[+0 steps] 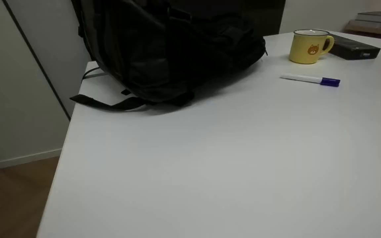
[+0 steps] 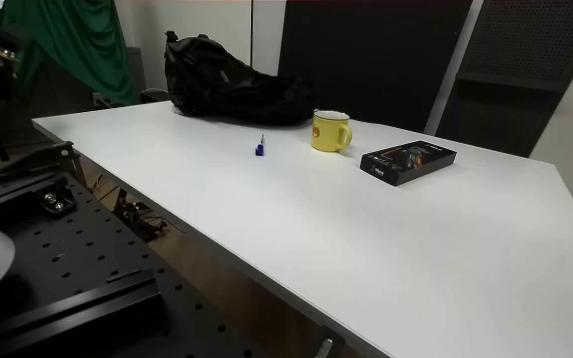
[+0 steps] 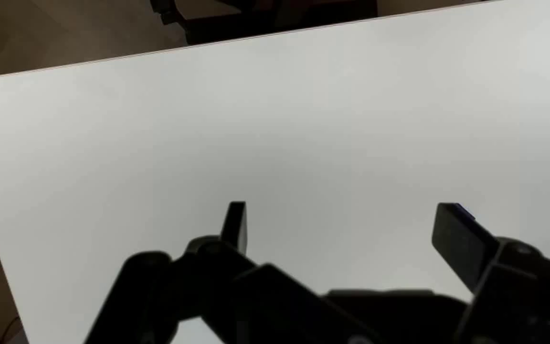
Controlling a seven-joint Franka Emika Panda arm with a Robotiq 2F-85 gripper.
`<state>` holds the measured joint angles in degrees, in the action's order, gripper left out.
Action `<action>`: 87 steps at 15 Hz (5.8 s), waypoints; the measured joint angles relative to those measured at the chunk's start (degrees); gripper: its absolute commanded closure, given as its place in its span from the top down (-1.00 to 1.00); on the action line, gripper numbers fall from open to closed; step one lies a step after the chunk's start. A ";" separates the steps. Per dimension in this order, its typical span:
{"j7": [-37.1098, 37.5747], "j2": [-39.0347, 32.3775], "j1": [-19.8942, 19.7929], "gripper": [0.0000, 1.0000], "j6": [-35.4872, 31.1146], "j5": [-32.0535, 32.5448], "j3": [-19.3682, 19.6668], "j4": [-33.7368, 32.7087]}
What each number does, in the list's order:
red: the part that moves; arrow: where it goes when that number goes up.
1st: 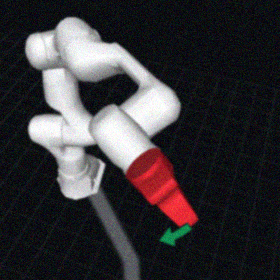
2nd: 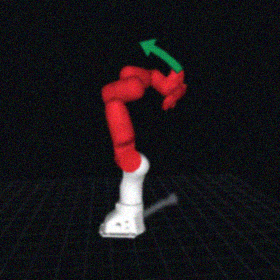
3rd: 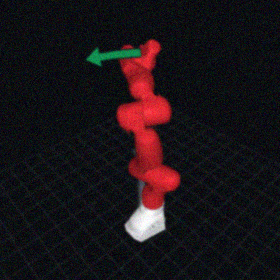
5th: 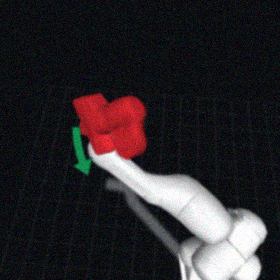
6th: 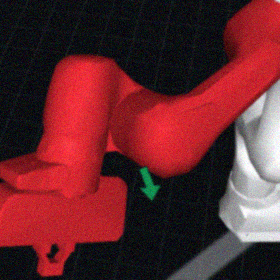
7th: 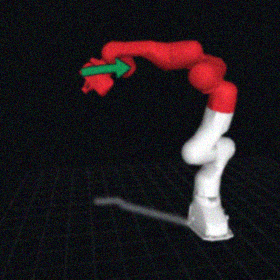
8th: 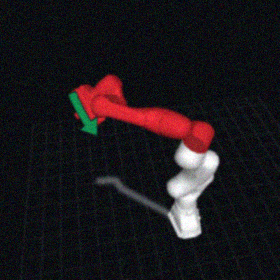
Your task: Put the marker in the yellow cup
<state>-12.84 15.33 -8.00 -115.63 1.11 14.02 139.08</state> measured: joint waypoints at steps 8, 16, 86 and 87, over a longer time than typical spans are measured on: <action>0.00 0.01 0.00 1.00 -0.19 0.00 0.00 -0.04; -0.71 -0.73 1.17 1.00 -0.98 -0.36 -2.63 1.08; 1.23 -46.89 11.54 -0.91 -18.51 -9.42 -23.51 -38.33; 1.32 -46.89 10.63 -0.91 -19.82 -10.18 -23.18 -38.44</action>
<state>-11.52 -31.56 2.63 -135.45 -9.07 -9.16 100.64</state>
